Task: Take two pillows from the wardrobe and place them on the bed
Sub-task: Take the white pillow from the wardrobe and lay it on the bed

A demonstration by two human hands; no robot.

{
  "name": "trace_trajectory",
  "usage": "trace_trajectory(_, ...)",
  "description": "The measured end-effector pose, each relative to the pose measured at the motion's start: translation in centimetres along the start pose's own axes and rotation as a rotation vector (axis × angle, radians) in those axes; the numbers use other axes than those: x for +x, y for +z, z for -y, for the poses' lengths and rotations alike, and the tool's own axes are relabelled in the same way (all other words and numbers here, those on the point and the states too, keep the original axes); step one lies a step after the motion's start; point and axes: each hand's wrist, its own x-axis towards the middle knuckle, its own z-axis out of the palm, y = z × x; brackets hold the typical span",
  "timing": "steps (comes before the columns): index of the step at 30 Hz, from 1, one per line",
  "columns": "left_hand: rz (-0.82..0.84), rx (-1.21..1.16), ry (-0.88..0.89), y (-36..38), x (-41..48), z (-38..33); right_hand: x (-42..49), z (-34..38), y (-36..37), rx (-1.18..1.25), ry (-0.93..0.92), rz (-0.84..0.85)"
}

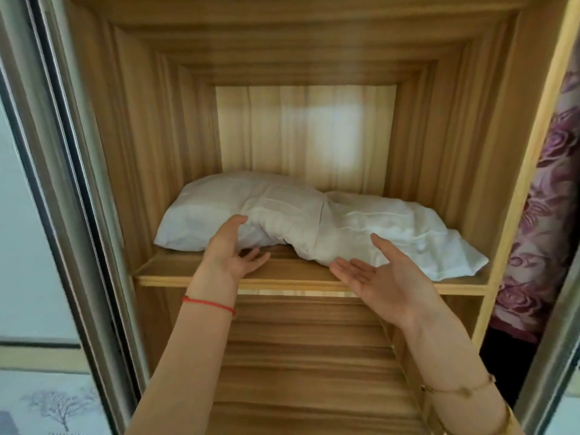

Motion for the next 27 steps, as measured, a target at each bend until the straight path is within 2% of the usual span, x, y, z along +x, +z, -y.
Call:
trace_trajectory(4,0.084,-0.099,-0.091,0.9,0.3,0.1,0.3,1.2,0.3,0.067,0.079,0.037)
trace_trajectory(7,0.102,-0.063,-0.05,1.7,1.0,0.0,0.5,1.5,0.4,0.097,0.134,0.082)
trace_trajectory(11,0.109,-0.132,-0.014,2.6,1.8,-0.1,1.0,1.7,0.3,0.122,0.19,0.104)
trace_trajectory(17,0.027,-0.061,-0.008,3.2,3.1,-0.6,3.4,1.6,1.6,0.189,0.203,0.002)
trace_trajectory(21,0.043,-0.052,0.026,2.7,3.7,-0.5,5.2,1.8,2.5,0.166,0.193,-0.004)
trace_trajectory(27,0.081,-0.045,0.084,1.5,2.6,-0.8,6.6,1.8,4.2,0.116,0.094,-0.155)
